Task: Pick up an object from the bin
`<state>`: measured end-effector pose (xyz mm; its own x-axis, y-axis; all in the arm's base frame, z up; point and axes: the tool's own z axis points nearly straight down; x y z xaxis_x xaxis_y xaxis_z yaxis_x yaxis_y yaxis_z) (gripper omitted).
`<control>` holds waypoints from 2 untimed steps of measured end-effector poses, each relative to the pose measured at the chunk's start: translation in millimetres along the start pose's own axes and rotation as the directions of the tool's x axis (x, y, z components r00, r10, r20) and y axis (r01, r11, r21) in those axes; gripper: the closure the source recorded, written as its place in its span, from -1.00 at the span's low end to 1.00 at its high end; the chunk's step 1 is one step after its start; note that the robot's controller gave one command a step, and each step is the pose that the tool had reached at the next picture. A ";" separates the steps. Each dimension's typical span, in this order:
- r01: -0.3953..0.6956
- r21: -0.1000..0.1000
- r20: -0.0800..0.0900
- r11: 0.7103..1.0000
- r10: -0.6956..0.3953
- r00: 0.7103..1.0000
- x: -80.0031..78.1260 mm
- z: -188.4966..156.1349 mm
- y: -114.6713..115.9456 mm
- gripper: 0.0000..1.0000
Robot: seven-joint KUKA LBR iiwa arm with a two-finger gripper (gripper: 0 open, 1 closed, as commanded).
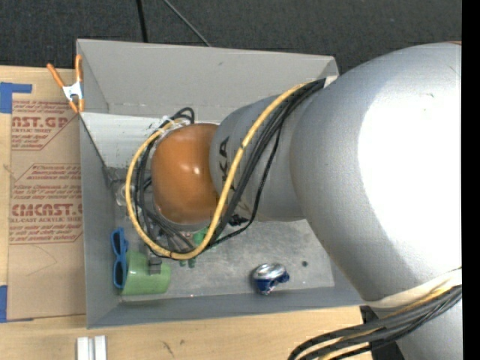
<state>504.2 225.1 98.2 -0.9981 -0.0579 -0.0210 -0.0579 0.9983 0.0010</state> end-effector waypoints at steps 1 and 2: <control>0.010 -0.002 -0.010 1.000 -0.010 1.000 -10.0 -214.5 -3.7 1.00; 0.068 -0.001 -0.011 0.998 -0.068 0.998 3.5 -268.4 -37.0 1.00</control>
Offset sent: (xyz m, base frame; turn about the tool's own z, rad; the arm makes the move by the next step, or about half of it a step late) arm 0.0040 -0.0047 0.2094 -0.0097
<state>497.3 187.4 366.4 -0.9920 -0.1255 -0.0095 -0.1255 0.9921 0.0011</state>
